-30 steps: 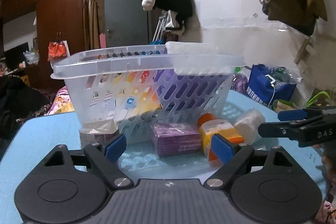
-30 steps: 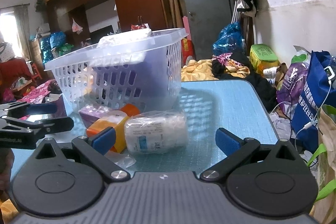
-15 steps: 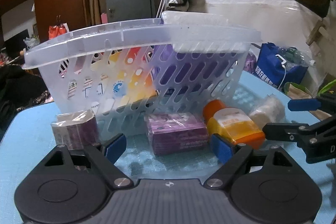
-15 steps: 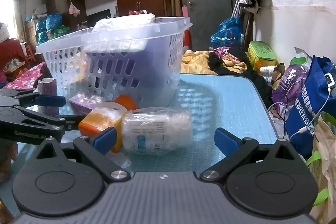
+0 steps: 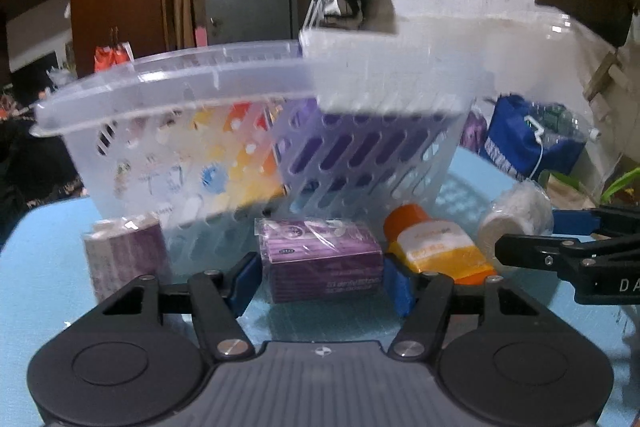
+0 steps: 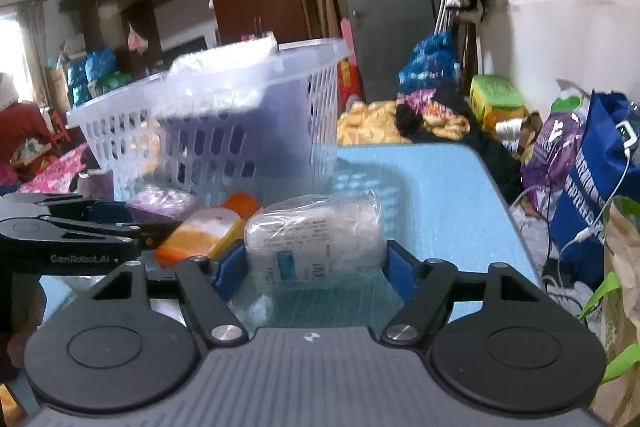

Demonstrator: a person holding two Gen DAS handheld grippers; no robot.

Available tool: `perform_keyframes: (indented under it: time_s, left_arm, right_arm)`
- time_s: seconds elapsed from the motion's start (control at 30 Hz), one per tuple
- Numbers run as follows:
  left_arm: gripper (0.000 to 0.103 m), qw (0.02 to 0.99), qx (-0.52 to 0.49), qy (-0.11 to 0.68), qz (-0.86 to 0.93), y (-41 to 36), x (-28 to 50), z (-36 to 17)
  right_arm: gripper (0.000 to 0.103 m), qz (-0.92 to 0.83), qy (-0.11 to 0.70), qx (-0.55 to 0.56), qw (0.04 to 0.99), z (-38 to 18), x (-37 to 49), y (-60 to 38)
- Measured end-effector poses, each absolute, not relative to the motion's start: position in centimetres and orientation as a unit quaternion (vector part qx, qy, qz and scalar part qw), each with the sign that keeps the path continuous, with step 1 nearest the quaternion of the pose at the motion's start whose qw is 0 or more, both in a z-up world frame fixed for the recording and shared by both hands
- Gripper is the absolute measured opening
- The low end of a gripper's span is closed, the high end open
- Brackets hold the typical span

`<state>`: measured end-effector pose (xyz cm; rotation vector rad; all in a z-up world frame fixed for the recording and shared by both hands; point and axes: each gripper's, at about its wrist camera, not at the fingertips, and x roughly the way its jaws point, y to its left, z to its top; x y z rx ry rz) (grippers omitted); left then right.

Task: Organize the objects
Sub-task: 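Close left gripper on the lavender box while right gripper closes on the wrapped white roll, then lift both held items over the white basket and open both grippers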

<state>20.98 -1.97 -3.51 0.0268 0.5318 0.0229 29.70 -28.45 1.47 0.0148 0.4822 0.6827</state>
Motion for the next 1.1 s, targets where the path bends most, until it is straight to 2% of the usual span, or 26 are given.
perform_keyframes:
  time_s: [0.37, 0.67, 0.77, 0.9, 0.97, 1.1]
  left_arm:
    - [0.068, 0.987, 0.001, 0.16, -0.024, -1.4, 15.5, -0.5]
    - [0.068, 0.996, -0.006, 0.083, -0.023, 0.4, 13.1, 6.9]
    - [0.068, 0.996, -0.006, 0.084, -0.001, 1.8, 15.8, 9.6]
    - [0.068, 0.99, -0.045, 0.131, 0.033, 5.5, 21.8, 11.5]
    - [0.068, 0.98, -0.088, 0.174, 0.032, 7.7, 25.1, 10.8]
    - [0.068, 0.97, -0.104, 0.216, 0.033, 8.8, 28.6, 8.6]
  right_arm:
    - [0.075, 0.348, 0.128, 0.002, 0.929, 2.9, 26.3, -28.8]
    - [0.074, 0.388, 0.067, -0.016, 0.919, 11.2, 25.7, -24.6]
    - [0.074, 0.376, 0.06, -0.046, 0.923, 14.0, 28.2, -20.8]
    - [0.074, 0.396, 0.114, -0.052, 0.91, 15.2, 33.3, -16.1]
    - [0.074, 0.379, 0.127, -0.086, 0.913, 14.9, 34.7, -13.7]
    - [0.074, 0.375, 0.169, -0.102, 0.906, 14.0, 37.3, -11.5]
